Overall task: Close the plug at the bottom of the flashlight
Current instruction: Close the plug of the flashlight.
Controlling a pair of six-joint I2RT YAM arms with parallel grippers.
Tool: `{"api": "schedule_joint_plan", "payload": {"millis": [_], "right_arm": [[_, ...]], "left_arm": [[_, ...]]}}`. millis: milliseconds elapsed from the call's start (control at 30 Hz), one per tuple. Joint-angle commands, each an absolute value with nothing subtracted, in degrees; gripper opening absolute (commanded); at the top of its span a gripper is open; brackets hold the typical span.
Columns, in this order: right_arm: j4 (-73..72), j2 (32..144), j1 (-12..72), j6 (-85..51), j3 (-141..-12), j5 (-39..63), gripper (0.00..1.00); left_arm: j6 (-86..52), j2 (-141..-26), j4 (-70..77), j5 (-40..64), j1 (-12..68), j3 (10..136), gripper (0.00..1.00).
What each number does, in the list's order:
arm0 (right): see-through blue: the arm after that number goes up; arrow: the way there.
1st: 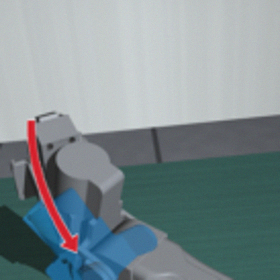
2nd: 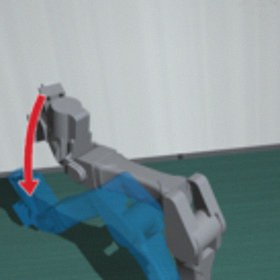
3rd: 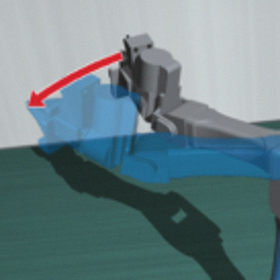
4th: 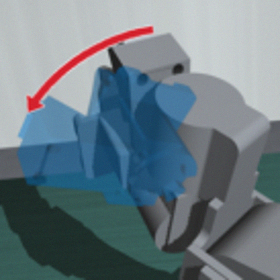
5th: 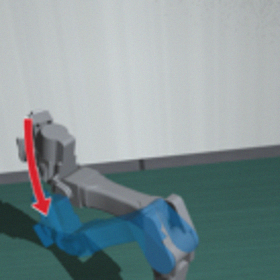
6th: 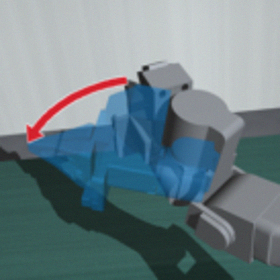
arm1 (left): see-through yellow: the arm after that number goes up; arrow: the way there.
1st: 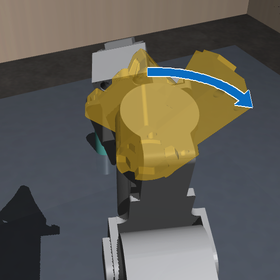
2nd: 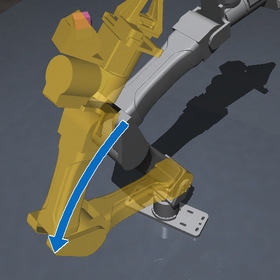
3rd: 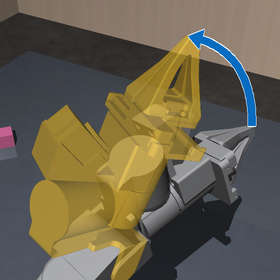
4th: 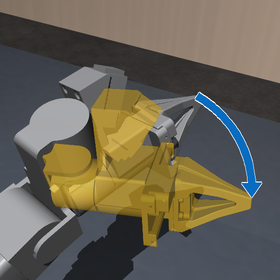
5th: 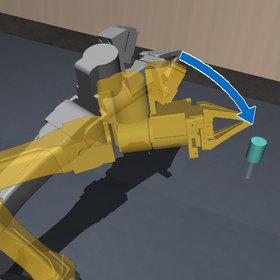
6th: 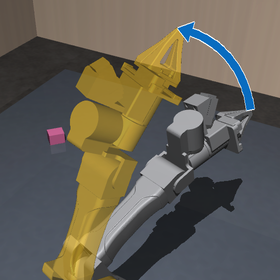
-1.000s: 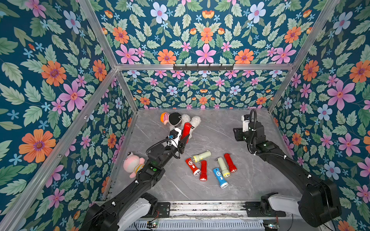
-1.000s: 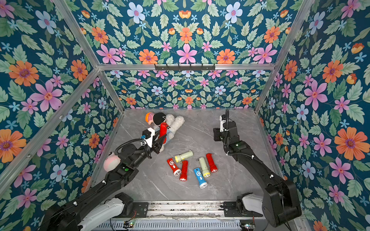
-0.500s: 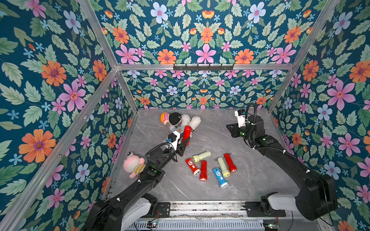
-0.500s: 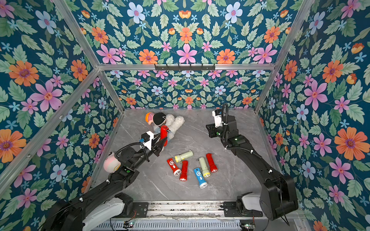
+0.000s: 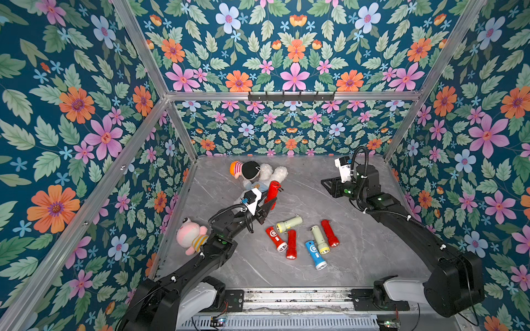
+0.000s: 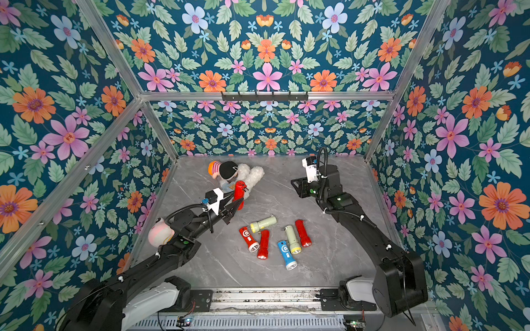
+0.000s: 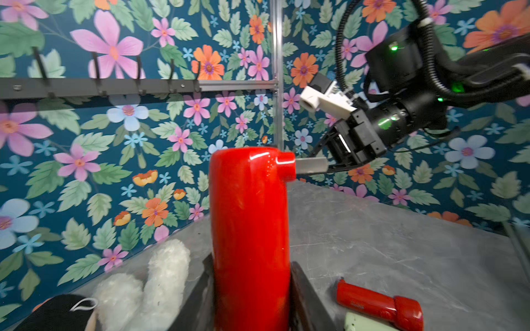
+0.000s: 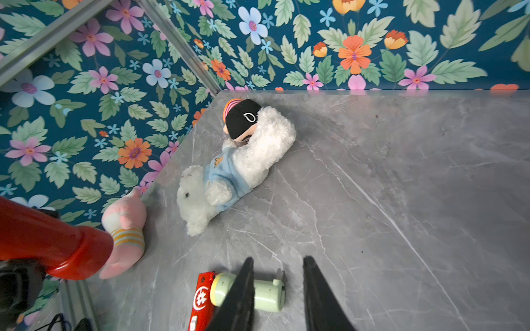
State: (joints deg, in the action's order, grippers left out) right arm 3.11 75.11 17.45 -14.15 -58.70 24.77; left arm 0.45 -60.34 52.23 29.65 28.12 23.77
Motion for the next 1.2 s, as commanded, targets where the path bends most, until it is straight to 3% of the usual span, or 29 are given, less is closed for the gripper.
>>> {"api": "schedule_joint_plan", "payload": {"millis": [0, 167, 433, 700, 1167], "right_arm": [[2.31, 75.48, 17.45, -15.41, -60.03, 30.82, 0.36], [4.19, 76.07, 17.76, -16.95, -62.54, 33.81, 0.47], [8.60, 76.11, 23.13, -11.93, -66.41, 31.42, 0.54], [4.02, 75.57, 23.38, -12.91, -66.84, 34.86, 0.60], [-5.03, 77.14, 23.51, -16.51, -68.52, 58.77, 0.66]], "left_arm": [[0.75, -61.62, 53.38, 39.61, 28.04, 25.23, 0.00], [-1.69, -64.48, 54.95, 44.97, 28.04, 26.93, 0.00], [-2.20, -65.50, 55.46, 45.92, 28.04, 27.95, 0.00], [-1.76, -63.92, 55.39, 45.43, 27.95, 26.72, 0.00], [-3.41, -64.24, 55.75, 49.30, 27.77, 27.90, 0.00]]}}
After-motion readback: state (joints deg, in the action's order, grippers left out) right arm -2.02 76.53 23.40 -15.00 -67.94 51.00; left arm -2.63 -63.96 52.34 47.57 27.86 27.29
